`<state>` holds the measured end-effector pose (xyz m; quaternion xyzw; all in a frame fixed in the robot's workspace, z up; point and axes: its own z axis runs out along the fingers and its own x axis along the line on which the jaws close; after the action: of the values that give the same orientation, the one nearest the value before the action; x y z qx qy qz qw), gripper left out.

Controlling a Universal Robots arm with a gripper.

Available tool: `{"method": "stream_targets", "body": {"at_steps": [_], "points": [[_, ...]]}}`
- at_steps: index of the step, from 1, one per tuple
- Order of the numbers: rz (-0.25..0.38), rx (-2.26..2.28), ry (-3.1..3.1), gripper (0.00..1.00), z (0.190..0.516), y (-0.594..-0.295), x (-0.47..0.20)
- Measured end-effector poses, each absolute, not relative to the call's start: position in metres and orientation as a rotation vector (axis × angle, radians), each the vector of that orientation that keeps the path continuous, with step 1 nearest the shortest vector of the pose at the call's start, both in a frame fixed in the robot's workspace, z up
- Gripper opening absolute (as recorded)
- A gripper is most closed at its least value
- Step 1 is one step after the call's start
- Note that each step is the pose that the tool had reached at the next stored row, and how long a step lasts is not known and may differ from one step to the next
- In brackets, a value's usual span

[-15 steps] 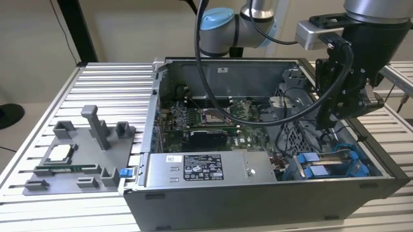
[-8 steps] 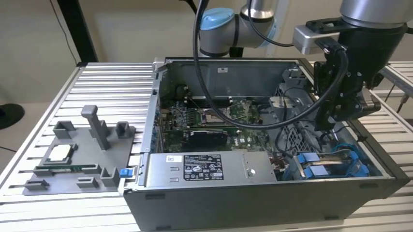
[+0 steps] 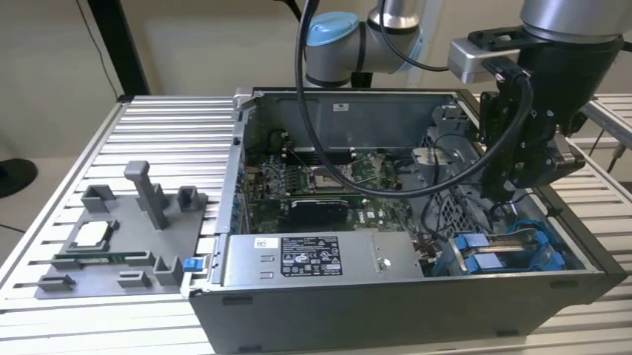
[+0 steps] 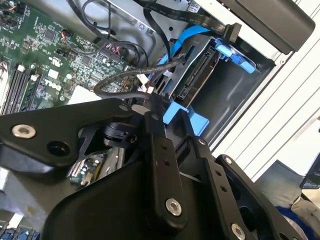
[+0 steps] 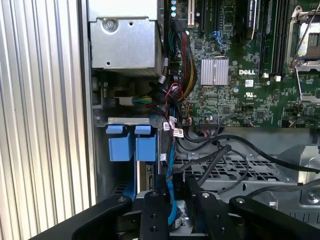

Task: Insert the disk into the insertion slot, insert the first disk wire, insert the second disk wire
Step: 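Insert the first disk wire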

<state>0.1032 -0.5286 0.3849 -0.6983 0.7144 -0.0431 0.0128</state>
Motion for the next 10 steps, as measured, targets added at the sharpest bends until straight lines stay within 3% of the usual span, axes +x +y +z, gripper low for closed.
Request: {"method": "stream_targets", "body": {"at_steps": [10], "points": [[-0.123, -2.171, 2.222, 1.00, 0.3854, -0.5277, 0.1028]]}}
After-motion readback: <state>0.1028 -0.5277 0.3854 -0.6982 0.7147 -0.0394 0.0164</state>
